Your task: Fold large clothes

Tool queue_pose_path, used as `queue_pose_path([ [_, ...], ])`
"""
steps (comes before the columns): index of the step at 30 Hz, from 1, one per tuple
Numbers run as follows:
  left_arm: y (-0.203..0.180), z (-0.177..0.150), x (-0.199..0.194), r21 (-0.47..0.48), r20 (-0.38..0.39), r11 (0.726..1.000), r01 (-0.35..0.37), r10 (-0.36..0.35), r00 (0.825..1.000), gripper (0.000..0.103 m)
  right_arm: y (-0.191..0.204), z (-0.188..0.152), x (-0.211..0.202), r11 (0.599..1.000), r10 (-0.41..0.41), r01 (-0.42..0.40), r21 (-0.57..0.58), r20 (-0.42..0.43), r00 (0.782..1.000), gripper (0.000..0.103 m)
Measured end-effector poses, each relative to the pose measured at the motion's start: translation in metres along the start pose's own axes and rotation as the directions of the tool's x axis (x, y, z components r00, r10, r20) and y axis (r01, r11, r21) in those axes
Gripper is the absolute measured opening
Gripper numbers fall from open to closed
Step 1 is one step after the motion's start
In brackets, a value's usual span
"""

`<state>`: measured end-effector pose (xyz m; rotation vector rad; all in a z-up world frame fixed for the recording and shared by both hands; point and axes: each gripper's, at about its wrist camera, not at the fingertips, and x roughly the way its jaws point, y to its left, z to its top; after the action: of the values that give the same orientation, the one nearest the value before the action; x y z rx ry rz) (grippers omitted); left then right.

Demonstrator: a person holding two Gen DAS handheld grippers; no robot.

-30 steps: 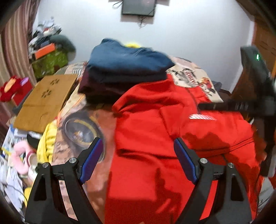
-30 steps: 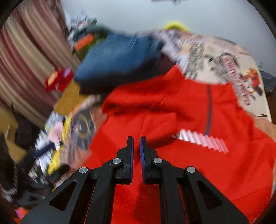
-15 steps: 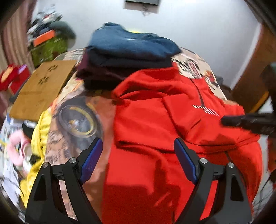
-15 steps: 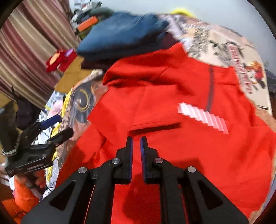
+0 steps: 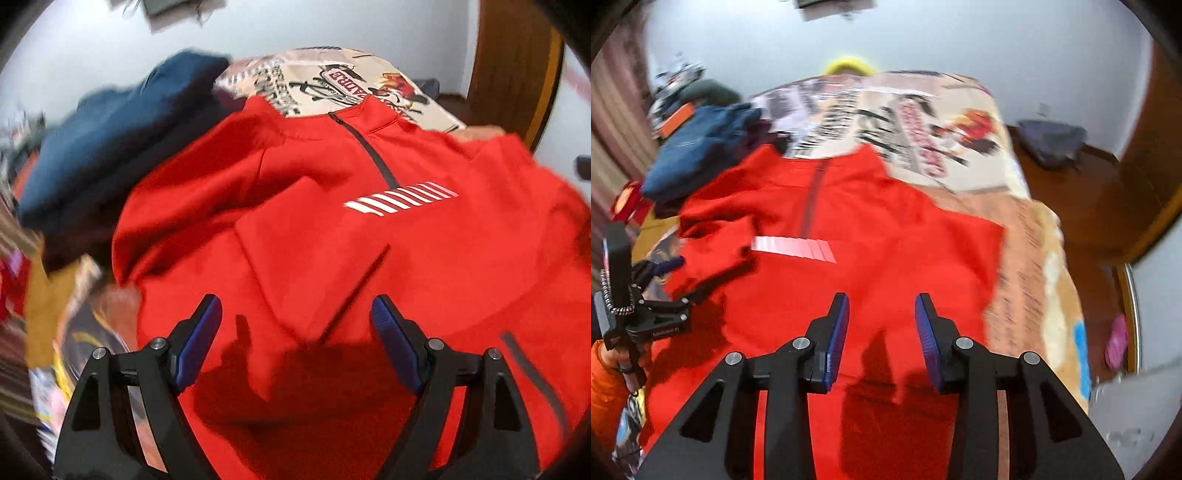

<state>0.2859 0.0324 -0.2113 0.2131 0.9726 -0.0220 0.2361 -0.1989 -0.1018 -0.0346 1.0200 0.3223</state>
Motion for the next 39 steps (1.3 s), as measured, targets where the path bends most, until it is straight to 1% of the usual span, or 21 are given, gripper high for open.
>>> queue_pose_path([
  [1,-0.006,0.003,0.005,0.028,0.001,0.999,-0.021,0.021,1.0,0.083,-0.008,-0.003,0.003,1.0,-0.011,0.011,0.019,-0.004,1.0,0.034],
  [2,-0.01,0.005,0.009,0.044,-0.003,0.999,-0.023,0.023,1.0,0.077,-0.012,-0.005,0.005,0.999,-0.015,0.016,0.034,-0.007,1.0,0.034],
  [3,-0.014,0.007,0.013,0.056,-0.011,0.998,-0.014,0.015,1.0,0.072,-0.02,-0.008,0.007,0.998,-0.021,0.021,0.057,-0.009,1.0,0.034],
  [5,-0.017,0.012,0.021,0.06,-0.036,0.998,0.011,-0.009,0.999,0.069,-0.031,-0.013,0.011,0.995,-0.024,0.026,0.096,-0.019,1.0,0.034],
  [7,-0.017,0.016,0.027,0.032,-0.06,0.998,0.051,-0.049,0.997,0.056,-0.039,-0.019,0.015,0.993,-0.025,0.029,0.118,-0.03,0.999,0.034],
  [9,-0.012,0.02,0.03,-0.003,-0.071,0.998,0.065,-0.065,0.995,0.025,-0.043,-0.023,0.02,0.991,-0.02,0.025,0.132,-0.041,0.999,0.034],
  [10,-0.007,0.022,0.029,-0.032,-0.073,0.997,0.076,-0.078,0.994,0.018,-0.043,-0.024,0.023,0.991,-0.018,0.024,0.134,-0.047,0.999,0.034],
  [11,0.0,0.024,0.027,-0.068,-0.065,0.992,0.104,-0.108,0.992,0.007,-0.045,-0.026,0.024,0.991,-0.016,0.023,0.134,-0.054,0.998,0.034],
  [14,0.022,0.026,0.012,-0.163,-0.019,0.974,0.155,-0.16,0.987,0.003,-0.044,-0.025,0.024,0.993,-0.015,0.022,0.12,-0.06,0.998,0.034],
  [18,0.054,0.027,-0.022,-0.244,0.074,0.947,0.209,-0.196,0.978,0.002,-0.042,-0.017,0.01,0.993,0.005,-0.004,0.114,-0.007,1.0,0.034],
  [20,0.07,0.025,-0.042,-0.278,0.125,0.934,0.225,-0.197,0.972,0.002,-0.04,-0.013,0.005,0.993,0.012,-0.015,0.117,0.02,1.0,0.034],
  [22,0.081,0.024,-0.056,-0.294,0.158,0.929,0.226,-0.186,0.97,0.002,-0.038,-0.01,0.005,0.993,0.018,-0.021,0.113,0.033,0.999,0.034],
  [25,0.095,0.016,-0.07,-0.317,0.187,0.923,0.219,-0.166,0.968,0.002,-0.033,-0.009,0.019,0.994,0.024,-0.024,0.109,0.002,1.0,0.034],
  [28,0.106,0.002,-0.069,-0.345,0.17,0.923,0.171,-0.118,0.978,0.002,-0.025,-0.015,0.043,0.994,0.032,-0.024,0.104,-0.075,0.997,0.034],
  [29,0.108,-0.002,-0.066,-0.356,0.162,0.919,0.168,-0.116,0.98,0.002,-0.022,-0.017,0.046,0.995,0.032,-0.024,0.094,-0.083,0.996,0.034],
  [31,0.115,-0.014,-0.056,-0.38,0.133,0.912,0.154,-0.111,0.985,0.002,-0.013,-0.02,0.048,0.998,0.01,-0.006,0.058,-0.076,0.997,0.038],
  [32,0.117,-0.019,-0.052,-0.384,0.117,0.914,0.134,-0.095,0.988,0.002,-0.009,-0.021,0.047,0.999,-0.002,0.004,0.034,-0.071,0.997,0.041],
  [34,0.12,-0.032,-0.041,-0.387,0.076,0.918,0.088,-0.063,0.995,0.003,-0.002,-0.023,0.046,1.0,0.001,-0.001,0.002,-0.071,0.997,0.043],
  [36,0.122,-0.046,-0.031,-0.39,0.029,0.92,0.039,-0.03,0.999,0.009,0.001,-0.024,0.047,1.0,-0.011,0.009,-0.019,-0.074,0.997,0.043],
  [37,0.124,-0.054,-0.026,-0.399,0.004,0.917,0.022,-0.022,1.0,0.01,0.003,-0.025,0.047,0.999,-0.02,0.017,-0.031,-0.075,0.997,0.043],
  [39,0.129,-0.069,-0.016,-0.431,-0.031,0.902,0.023,-0.041,0.999,0.014,0.003,-0.026,0.048,0.999,-0.025,0.022,-0.041,-0.075,0.997,0.044],
])
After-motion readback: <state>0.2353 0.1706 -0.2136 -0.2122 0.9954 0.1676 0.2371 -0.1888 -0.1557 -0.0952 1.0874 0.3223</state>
